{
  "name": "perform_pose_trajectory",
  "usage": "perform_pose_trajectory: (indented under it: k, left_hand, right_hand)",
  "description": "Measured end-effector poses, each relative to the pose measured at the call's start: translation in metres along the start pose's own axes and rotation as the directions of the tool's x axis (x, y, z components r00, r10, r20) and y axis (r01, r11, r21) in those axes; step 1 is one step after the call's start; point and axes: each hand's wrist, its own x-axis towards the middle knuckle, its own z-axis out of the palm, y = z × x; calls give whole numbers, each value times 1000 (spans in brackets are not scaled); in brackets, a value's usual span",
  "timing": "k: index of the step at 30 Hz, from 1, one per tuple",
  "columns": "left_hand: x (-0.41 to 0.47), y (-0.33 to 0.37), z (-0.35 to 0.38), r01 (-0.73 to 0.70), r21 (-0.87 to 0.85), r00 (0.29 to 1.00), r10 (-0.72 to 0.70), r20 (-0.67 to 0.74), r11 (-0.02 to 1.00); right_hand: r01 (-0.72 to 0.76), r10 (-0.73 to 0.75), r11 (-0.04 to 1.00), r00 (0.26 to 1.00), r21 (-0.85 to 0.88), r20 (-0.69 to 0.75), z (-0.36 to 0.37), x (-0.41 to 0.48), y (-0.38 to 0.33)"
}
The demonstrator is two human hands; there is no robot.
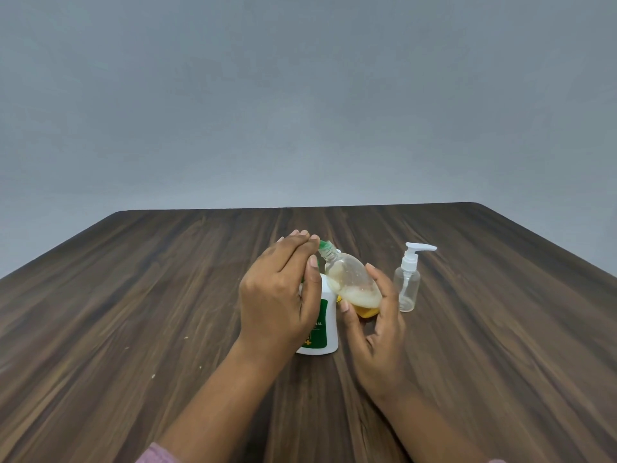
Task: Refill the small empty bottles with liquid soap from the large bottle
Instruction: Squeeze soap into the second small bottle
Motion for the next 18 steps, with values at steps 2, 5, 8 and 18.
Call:
perform_pose_trajectory:
  k: [2,5,8,18]
  left_hand:
    - [-3,-1,3,-1,-11,1000,1,-8,1000]
    - [-8,-4,5,7,-39,1000,-8,-22,999]
    - [-9,-3,4,22,-54,999,-24,-23,998]
    - [0,0,-1,11,-18,1000,-11,2,1000]
  right_hand:
    - [1,-1,1000,1000,-20,-1,-1,0,0]
    - [-5,5,999,1000,-35,-2,-2,-1,0]
    - [1,-1,999,1000,-34,-11,-1,-1,-1]
    - [-1,0,1000,1000,-17,-8,1,-1,1]
